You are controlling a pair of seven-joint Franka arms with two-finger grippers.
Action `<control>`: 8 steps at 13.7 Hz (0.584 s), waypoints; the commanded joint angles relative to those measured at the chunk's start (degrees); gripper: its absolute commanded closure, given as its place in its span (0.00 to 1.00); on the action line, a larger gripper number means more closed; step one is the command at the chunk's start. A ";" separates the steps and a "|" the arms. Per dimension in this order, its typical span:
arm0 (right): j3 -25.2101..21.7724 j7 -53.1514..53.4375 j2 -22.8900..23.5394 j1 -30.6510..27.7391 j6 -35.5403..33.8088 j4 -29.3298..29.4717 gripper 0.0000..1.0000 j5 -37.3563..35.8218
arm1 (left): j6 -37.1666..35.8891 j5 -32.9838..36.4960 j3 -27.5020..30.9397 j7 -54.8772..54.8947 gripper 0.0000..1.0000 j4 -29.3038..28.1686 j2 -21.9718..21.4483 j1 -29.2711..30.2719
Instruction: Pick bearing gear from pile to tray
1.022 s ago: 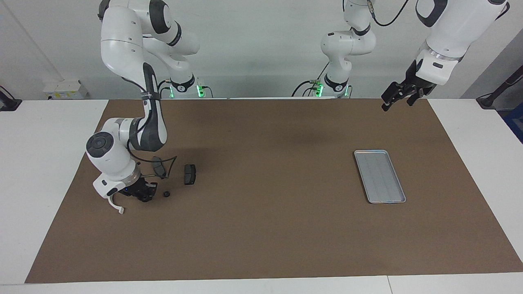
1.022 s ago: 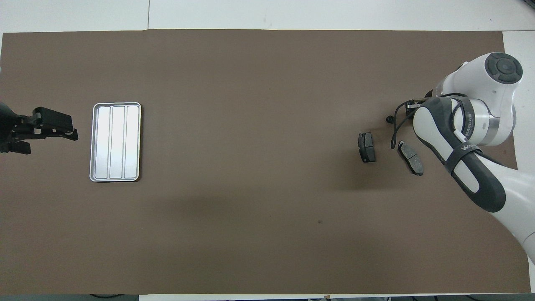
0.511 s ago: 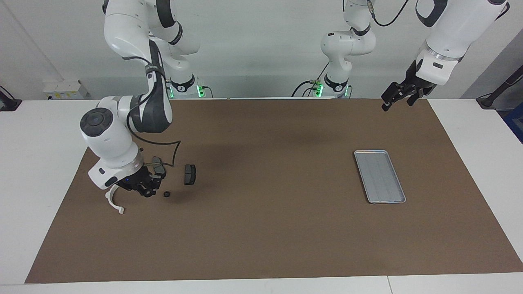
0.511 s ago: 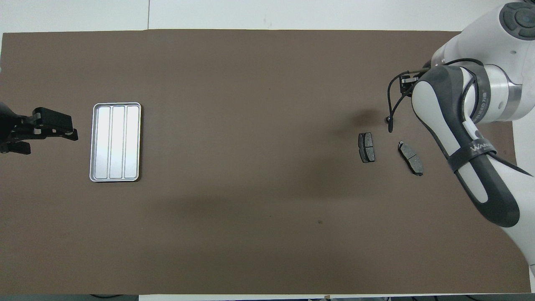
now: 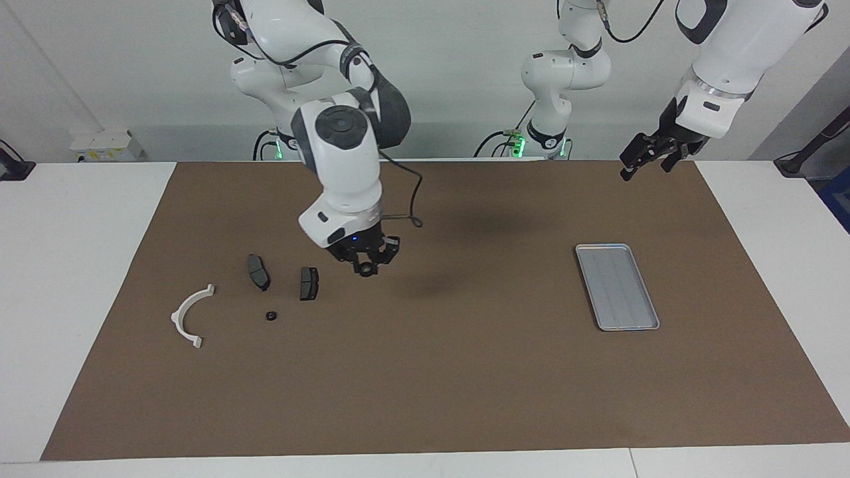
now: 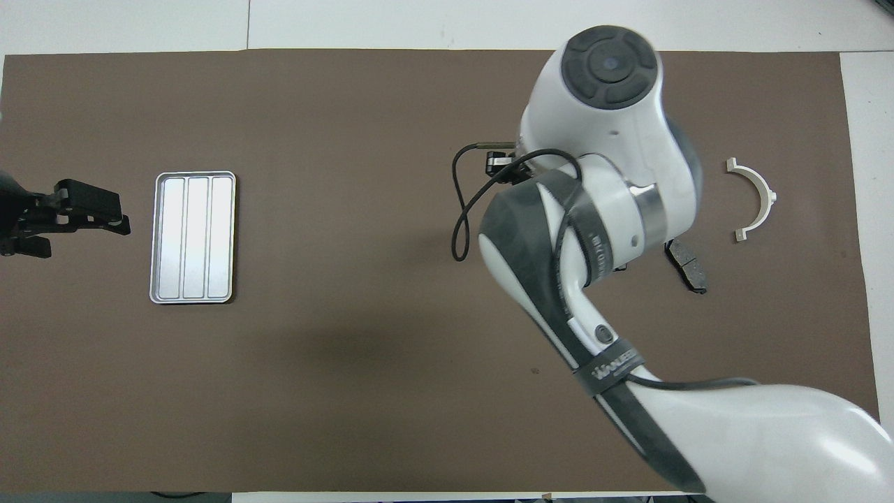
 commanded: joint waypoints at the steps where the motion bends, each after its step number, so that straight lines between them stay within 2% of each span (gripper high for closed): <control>1: -0.16 6.13 0.72 4.45 2.02 -0.05 1.00 0.65 | 0.98 1.08 0.35 0.22 0.00 -2.34 -2.02 -0.46; 3: -0.07 8.17 0.81 7.01 6.05 -3.29 1.00 1.61 | 0.98 1.00 0.35 0.22 0.00 -2.34 -2.02 -0.46; 8: -0.07 7.91 1.25 8.25 14.41 -10.50 1.00 2.76 | 0.98 1.08 0.35 0.22 0.00 -2.34 -2.02 -0.46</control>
